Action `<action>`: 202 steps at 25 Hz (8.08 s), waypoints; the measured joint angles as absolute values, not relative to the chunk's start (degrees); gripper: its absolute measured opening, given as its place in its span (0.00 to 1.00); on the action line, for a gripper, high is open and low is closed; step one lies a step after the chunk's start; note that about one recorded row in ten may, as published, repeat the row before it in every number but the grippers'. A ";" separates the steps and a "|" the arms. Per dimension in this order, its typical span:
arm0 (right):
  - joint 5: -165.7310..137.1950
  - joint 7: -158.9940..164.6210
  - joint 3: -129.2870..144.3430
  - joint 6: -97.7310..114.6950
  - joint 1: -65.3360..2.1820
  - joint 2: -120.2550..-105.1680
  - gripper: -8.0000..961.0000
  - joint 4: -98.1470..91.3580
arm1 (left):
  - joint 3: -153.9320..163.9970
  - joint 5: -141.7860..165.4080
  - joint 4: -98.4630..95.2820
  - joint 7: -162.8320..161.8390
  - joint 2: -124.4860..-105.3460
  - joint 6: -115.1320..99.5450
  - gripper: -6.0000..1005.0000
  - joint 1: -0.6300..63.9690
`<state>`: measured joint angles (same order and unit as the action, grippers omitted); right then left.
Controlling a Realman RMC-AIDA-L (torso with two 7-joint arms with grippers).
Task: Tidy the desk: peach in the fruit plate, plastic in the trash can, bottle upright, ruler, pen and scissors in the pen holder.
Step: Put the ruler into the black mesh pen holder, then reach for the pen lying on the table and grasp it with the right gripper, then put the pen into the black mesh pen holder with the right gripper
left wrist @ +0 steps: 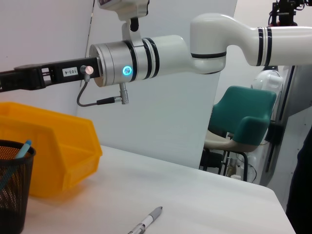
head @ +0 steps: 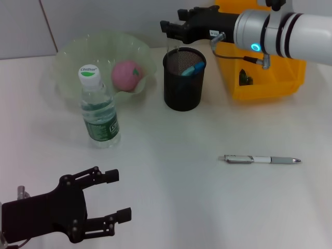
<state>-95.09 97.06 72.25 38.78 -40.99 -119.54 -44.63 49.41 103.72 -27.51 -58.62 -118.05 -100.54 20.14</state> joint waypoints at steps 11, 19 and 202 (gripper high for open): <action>-94.85 102.97 71.89 49.49 -32.43 -119.19 0.65 -56.40 | 49.32 103.71 -28.34 -59.41 -118.03 -100.55 0.84 20.28; -100.32 109.77 65.69 65.64 -26.83 -118.87 0.83 -66.76 | 47.70 103.63 -28.87 -60.55 -118.09 -100.70 0.84 20.30; -96.20 88.41 67.94 41.75 -42.02 -119.37 0.17 -40.64 | 44.90 103.73 -30.50 -69.86 -116.03 -98.25 0.84 21.71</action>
<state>-96.20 88.41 67.94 41.74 -42.02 -119.37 -40.64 44.90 103.73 -30.50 -69.86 -116.03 -98.25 21.71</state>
